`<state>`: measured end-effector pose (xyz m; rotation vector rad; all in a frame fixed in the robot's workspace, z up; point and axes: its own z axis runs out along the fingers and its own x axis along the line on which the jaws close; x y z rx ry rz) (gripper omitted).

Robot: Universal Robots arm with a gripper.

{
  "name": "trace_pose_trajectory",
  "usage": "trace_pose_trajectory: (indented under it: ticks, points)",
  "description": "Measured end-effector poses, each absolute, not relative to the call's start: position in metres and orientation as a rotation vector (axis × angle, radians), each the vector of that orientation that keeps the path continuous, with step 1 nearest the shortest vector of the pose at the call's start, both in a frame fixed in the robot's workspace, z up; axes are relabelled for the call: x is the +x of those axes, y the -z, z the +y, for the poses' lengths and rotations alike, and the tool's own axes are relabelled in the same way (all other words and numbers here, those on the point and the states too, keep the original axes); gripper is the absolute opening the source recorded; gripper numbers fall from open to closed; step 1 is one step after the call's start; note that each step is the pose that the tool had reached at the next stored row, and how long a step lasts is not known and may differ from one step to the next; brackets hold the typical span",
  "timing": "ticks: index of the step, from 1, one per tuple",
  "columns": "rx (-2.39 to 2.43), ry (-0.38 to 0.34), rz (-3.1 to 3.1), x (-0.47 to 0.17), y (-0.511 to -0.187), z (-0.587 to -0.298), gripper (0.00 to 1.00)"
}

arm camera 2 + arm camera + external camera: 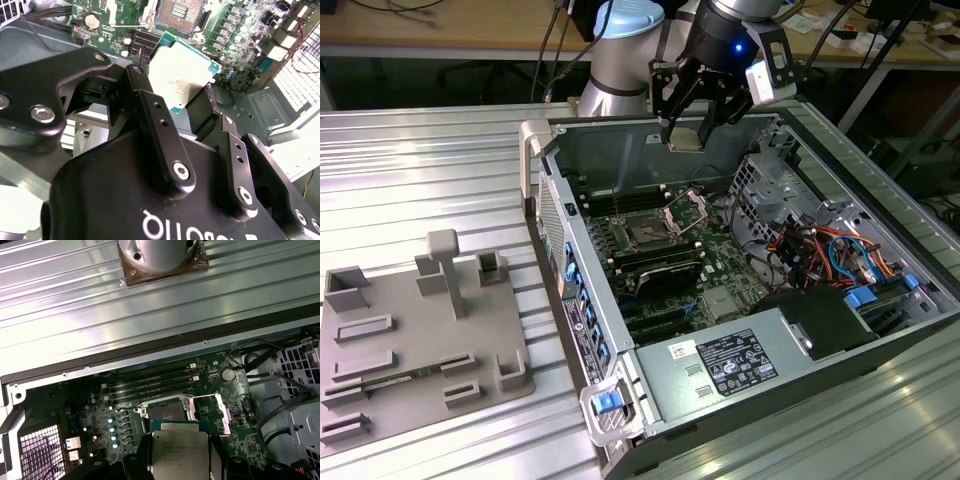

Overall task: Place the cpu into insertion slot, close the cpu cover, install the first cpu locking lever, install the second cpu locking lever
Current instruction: 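Place the cpu into insertion slot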

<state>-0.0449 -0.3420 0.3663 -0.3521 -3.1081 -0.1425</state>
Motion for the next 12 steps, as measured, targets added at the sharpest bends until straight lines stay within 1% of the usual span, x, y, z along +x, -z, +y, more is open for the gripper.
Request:
trace_pose_trajectory:
  ticks: [12]
  points:
    - [-0.371, 0.143, -3.106, -0.0449, -0.3662, -0.342, 0.55]
